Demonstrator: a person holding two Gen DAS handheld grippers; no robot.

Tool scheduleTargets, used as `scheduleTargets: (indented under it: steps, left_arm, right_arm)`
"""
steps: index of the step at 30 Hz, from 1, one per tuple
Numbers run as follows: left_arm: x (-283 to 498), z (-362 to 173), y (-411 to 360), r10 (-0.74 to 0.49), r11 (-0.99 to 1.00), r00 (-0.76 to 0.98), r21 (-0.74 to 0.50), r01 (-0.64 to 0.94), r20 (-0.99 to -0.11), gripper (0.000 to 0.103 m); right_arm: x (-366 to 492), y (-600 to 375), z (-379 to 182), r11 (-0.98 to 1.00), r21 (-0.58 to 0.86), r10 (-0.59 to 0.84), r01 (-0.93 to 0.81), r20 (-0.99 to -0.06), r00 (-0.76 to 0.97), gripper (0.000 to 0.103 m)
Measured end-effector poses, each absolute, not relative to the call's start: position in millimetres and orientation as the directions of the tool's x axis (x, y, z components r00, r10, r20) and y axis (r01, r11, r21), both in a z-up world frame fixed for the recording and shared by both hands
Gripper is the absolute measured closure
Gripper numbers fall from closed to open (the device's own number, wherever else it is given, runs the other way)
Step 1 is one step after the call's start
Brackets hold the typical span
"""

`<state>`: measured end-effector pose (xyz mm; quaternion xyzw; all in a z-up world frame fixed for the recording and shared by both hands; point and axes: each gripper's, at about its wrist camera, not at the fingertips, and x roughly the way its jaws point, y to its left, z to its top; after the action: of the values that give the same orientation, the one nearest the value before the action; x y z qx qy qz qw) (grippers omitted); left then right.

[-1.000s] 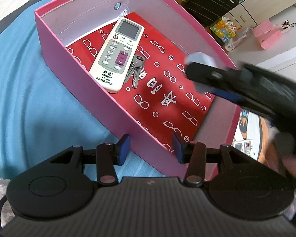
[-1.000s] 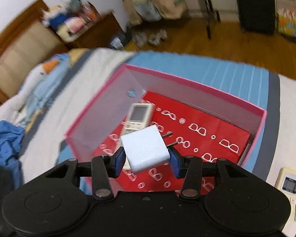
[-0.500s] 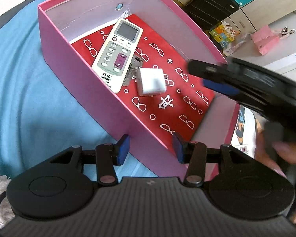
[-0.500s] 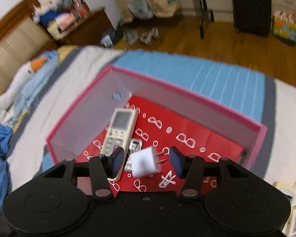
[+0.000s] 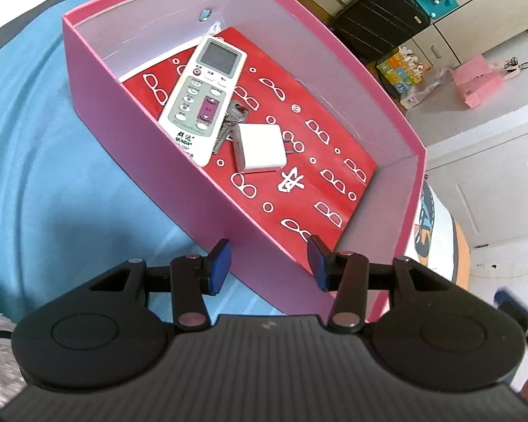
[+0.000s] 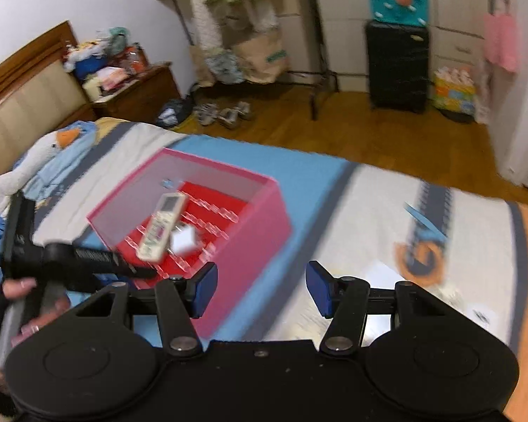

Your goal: Organize rigid objects

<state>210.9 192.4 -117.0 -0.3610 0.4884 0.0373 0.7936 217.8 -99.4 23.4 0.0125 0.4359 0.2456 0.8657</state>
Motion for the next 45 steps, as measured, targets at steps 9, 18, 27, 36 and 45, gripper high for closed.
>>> scheduleTargets:
  steps: [9, 18, 27, 36, 45]
  left_arm:
    - [204, -112, 188, -0.268, 0.751, 0.523, -0.515, -0.412, -0.809, 0.057]
    - [204, -111, 188, -0.269, 0.77, 0.52, -0.505, -0.39, -0.811, 0.057]
    - [206, -114, 189, -0.282, 0.776, 0.518, -0.51, -0.372, -0.807, 0.056]
    - [206, -115, 189, -0.285, 0.775, 0.518, -0.512, -0.371, -0.807, 0.056]
    - [206, -114, 189, -0.277, 0.78, 0.519, -0.505, -0.369, -0.809, 0.056]
  right_arm:
    - [207, -148, -57, 0.905, 0.372, 0.424, -0.205, -0.792, 0.438, 0.042]
    - [216, -109, -93, 0.915, 0.332, 0.4, -0.228, -0.807, 0.434, 0.042]
    - [233, -77, -126, 0.961, 0.163, 0.253, -0.225, -0.844, 0.473, 0.037]
    - [228, -74, -132, 0.962, 0.115, 0.222, -0.248, -0.858, 0.463, 0.037]
    - [211, -70, -133, 0.955, 0.153, 0.226, -0.253, -0.929, 0.292, 0.036]
